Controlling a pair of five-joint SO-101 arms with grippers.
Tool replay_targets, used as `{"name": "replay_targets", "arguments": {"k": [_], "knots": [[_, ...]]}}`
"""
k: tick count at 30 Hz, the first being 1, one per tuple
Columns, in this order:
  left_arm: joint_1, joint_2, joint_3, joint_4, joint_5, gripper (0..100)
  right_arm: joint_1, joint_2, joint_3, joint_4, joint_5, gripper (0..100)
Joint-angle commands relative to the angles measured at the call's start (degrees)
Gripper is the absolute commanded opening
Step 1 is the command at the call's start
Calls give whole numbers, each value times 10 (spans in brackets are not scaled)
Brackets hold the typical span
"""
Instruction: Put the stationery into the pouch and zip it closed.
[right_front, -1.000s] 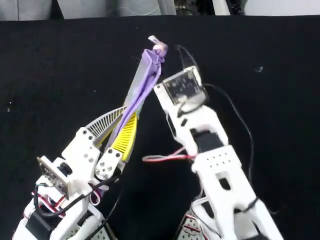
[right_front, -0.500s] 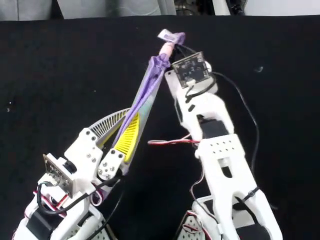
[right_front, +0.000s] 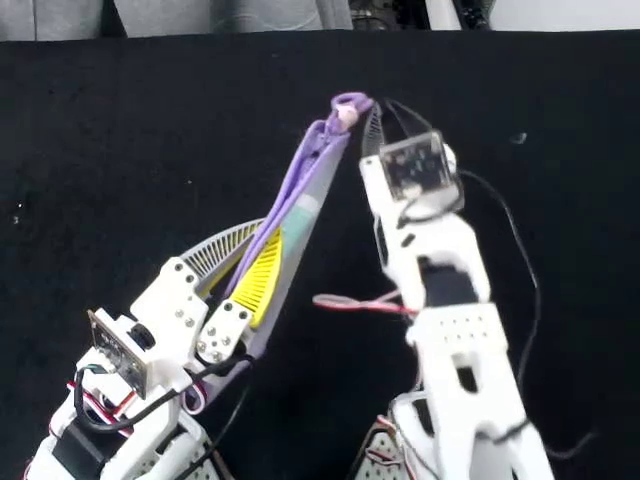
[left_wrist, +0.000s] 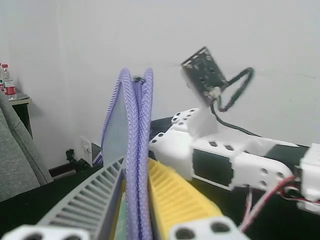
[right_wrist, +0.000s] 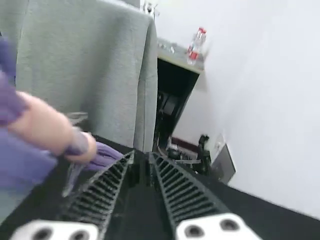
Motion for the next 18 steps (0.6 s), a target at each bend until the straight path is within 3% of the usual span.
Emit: {"name": "replay_targets", "arguments": {"k": [1,9,18], "knots": [[6,-6,-38,0,-7,29,-24,-81,29,-14,4,161],[9,-6,-39,0,-7,29,-38,-124,103,-13,47,180],[9,-6,-39,0,-7,29,-55,14,14,-25,52,182]]}}
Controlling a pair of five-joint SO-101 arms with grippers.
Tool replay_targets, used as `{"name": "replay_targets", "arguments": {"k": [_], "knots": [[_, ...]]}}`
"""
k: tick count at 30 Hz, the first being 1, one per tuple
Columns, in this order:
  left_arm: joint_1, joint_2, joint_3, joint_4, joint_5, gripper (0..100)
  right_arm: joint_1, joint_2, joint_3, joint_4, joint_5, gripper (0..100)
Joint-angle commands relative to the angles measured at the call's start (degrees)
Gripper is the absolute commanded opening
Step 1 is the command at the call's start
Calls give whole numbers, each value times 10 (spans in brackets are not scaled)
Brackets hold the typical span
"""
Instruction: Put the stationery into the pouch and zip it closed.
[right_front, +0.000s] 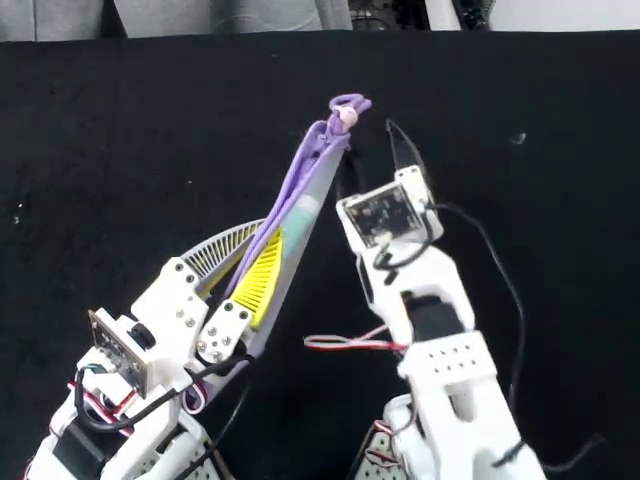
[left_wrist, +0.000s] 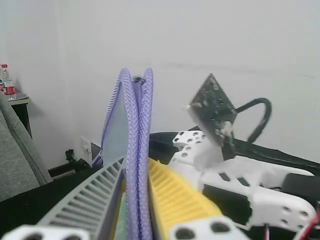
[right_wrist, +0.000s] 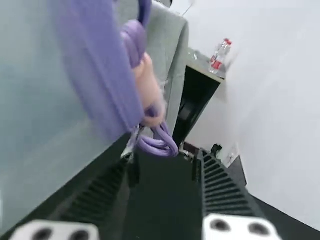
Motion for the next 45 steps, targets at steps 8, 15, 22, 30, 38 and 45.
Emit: {"name": "replay_targets", "arguments": {"k": [8,15,22,30,38,45], "knots": [[8,-6,-39,0,-7,29,11,209,-193,-17,3,181],[8,-6,-39,1,-7,29,18,231,-233,-47,5,180],[8,-6,-42,20,-7,29,18,263,-236,-98,8,178],[6,-6,-39,19,-7,29,42,262,-247,-96,13,13],[4,-6,-44,19,-47,28,141,268,-240,-93,7,11],[4,-6,-53,17,-47,28,179,284,-218,-93,11,11]]}}
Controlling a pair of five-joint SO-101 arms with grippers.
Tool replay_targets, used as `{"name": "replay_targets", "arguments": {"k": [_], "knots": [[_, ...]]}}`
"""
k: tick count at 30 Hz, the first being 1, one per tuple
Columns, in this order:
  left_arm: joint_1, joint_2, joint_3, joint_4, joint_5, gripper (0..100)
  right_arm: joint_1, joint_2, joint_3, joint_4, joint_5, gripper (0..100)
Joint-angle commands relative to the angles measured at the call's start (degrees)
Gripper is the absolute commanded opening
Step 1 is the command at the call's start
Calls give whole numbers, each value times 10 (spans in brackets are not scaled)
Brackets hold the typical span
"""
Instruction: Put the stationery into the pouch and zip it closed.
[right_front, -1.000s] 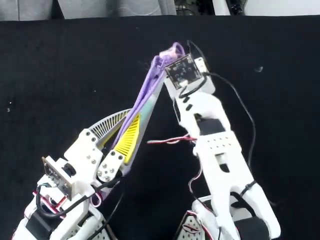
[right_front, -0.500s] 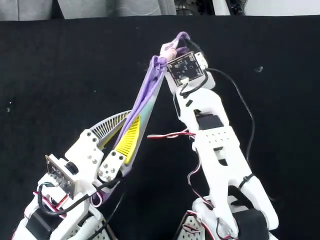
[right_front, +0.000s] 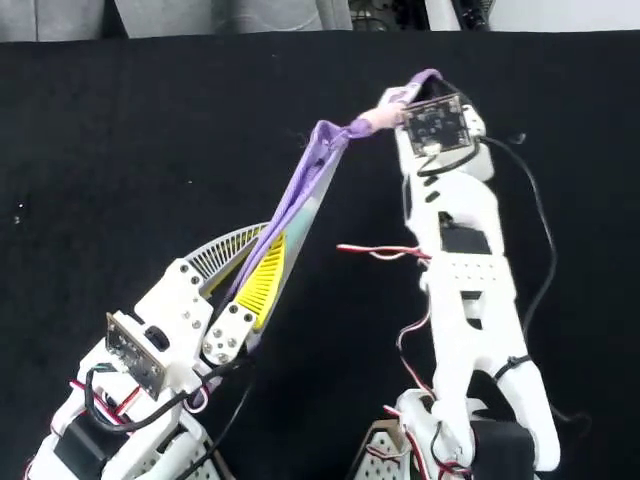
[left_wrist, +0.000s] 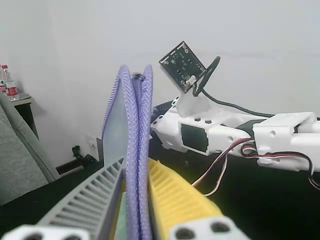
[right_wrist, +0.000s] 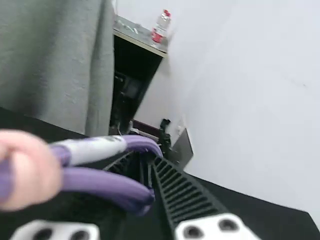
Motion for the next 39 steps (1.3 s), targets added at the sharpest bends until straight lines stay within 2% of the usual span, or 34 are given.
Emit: {"name": "replay_targets", "arguments": {"k": [1,18,23,28,39], "knots": [[2,-6,-58,-1,-8,28,23,24,-18,-16,4,11],[1,-6,-102,-2,-7,27,101,348,-189,-15,6,11],[0,-6,-129,-4,-7,27,98,393,-189,-14,57,11],[-33,-6,-149,-1,-7,27,112,414,-190,-14,62,11],[-36,-6,-143,0,-7,27,124,418,-186,0,63,11]]}}
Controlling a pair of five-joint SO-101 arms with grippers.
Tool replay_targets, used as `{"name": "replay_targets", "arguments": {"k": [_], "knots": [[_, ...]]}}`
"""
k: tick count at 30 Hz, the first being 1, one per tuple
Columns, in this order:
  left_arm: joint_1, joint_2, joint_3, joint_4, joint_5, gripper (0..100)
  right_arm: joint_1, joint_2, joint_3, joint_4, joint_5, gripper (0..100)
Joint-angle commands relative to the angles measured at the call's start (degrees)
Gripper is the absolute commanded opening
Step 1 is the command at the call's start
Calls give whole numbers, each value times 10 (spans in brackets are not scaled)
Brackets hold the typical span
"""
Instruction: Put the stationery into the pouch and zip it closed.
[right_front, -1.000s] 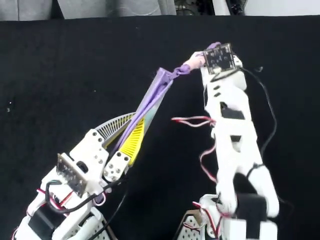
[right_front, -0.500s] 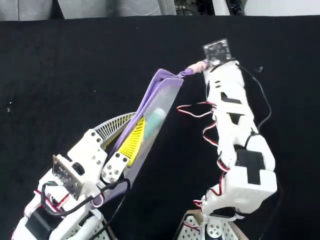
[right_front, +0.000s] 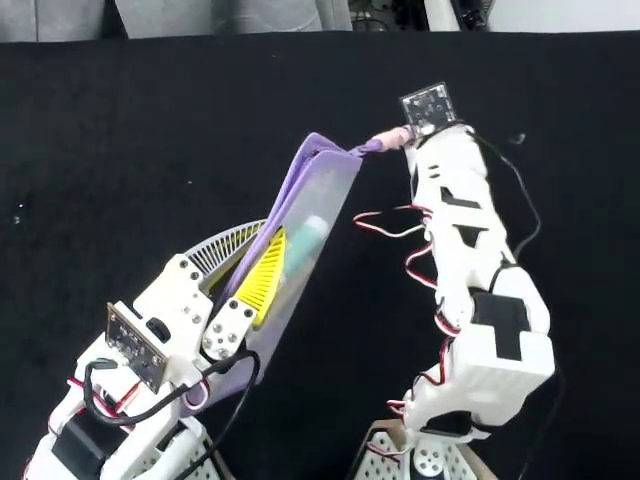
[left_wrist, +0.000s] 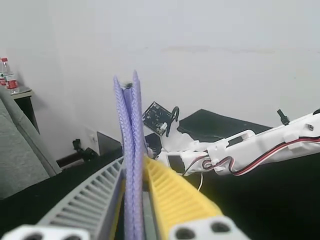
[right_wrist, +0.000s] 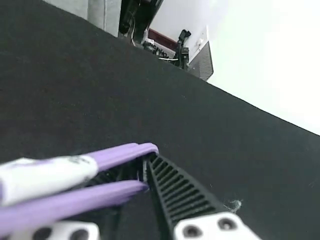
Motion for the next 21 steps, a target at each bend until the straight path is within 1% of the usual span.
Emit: {"name": "replay_targets", "arguments": {"k": [1,3,6,9,16,18,21], "knots": [[-20,-16,-102,-7,-8,27,56,12,-17,27,8,11],[-20,-16,-97,-10,-8,27,53,7,-18,48,9,12],[-20,-16,-58,-27,-8,27,33,-30,-14,94,25,43],[-21,-16,18,-71,-11,28,6,-84,-15,171,37,43],[-22,-13,199,-178,-12,30,-54,-235,-15,352,36,47],[-22,-12,224,-193,-12,30,-69,-269,-15,396,36,47],[-22,-11,230,-190,-12,30,-92,-309,-15,454,36,47]]}}
